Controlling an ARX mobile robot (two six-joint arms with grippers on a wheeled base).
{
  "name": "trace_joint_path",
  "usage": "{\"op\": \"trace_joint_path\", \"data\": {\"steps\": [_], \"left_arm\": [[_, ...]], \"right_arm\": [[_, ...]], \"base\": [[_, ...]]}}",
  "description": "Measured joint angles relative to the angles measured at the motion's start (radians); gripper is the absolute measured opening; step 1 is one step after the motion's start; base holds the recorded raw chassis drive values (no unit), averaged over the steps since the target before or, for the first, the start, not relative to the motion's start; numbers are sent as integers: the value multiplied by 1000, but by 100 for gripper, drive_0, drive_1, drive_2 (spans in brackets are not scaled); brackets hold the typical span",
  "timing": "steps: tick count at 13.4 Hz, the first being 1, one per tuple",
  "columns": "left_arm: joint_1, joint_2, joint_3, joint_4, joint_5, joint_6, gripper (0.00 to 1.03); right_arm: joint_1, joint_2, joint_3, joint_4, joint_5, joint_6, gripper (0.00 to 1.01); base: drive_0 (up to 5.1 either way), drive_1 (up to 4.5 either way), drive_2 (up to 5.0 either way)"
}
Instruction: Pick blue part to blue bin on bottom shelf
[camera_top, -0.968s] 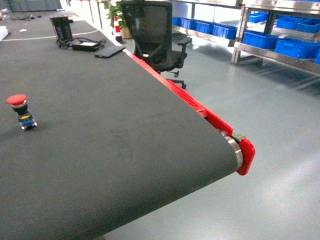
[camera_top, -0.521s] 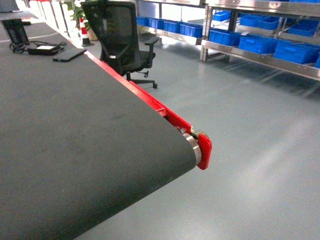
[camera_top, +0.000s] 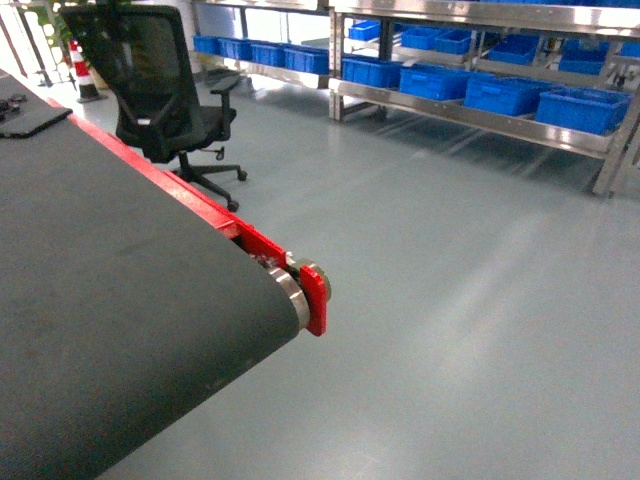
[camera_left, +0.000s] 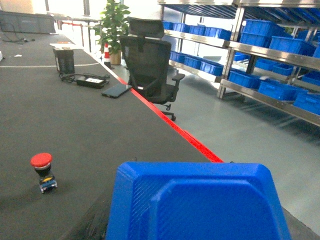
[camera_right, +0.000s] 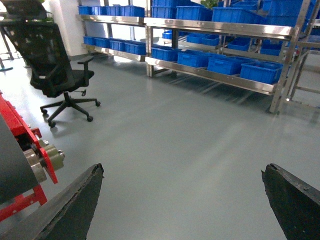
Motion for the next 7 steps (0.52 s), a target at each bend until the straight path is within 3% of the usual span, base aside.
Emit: {"op": "trace_joint_path", "data": {"steps": [7], "left_arm": [[0,0,0,-1,0,0,43]], "right_arm": [[0,0,0,0,0,0,98]], "base": [[-157,-157,-157]]}}
